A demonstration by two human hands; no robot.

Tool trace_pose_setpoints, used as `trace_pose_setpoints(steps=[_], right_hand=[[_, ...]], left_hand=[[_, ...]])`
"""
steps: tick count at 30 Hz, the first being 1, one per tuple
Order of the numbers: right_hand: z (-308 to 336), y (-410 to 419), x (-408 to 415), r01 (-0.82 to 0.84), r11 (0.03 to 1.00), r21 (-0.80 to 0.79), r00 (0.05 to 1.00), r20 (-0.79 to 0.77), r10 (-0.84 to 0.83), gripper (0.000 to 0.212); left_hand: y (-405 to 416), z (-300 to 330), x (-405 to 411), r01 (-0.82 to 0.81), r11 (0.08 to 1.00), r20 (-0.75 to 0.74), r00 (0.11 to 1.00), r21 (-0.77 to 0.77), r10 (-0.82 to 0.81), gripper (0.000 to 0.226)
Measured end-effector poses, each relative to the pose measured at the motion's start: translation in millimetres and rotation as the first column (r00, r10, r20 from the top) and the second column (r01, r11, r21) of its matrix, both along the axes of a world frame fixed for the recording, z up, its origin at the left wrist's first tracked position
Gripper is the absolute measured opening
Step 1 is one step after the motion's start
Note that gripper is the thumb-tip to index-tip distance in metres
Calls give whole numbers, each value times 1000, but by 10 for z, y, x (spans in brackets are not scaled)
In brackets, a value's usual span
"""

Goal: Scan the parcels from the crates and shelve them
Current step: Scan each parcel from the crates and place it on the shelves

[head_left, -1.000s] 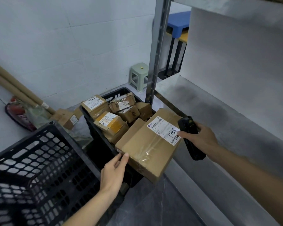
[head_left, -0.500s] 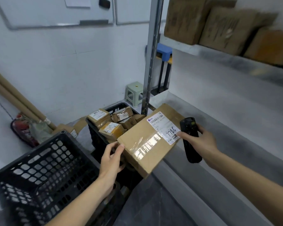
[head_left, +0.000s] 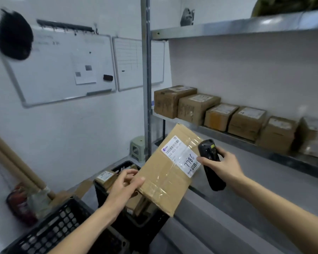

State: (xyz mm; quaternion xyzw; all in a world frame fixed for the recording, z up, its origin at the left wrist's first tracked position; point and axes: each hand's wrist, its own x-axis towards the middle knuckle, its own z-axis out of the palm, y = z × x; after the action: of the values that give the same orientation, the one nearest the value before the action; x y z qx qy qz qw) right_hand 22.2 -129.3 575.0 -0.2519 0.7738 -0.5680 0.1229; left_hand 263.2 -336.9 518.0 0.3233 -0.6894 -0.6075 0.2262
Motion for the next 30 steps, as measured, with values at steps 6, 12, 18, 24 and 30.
trace_pose_setpoints(steps=[6,12,18,24,30], right_hand=[[732,357,14,0,1000,-21,998,-62,-1,56],[1088,736,-31,2,1000,-3,996,-94,-2,36],[1109,1085,70,-19,995,96,992,-120,30,52],[1148,1343,117,-35,929,368,960,-246,134,49],[1236,1344,283,55,733,677,821,-449,353,49]], left_hand=[[334,653,-36,119,991,-10,993,-55,-120,47],[818,1033,-136,164,980,-35,985,-115,-169,56],[1130,1071,-81,216,969,-17,975,-122,-220,52],[1197,1095,-52,206,972,4,978,-110,-207,41],[1102,1138,-56,218,966,46,976,-138,-214,33]])
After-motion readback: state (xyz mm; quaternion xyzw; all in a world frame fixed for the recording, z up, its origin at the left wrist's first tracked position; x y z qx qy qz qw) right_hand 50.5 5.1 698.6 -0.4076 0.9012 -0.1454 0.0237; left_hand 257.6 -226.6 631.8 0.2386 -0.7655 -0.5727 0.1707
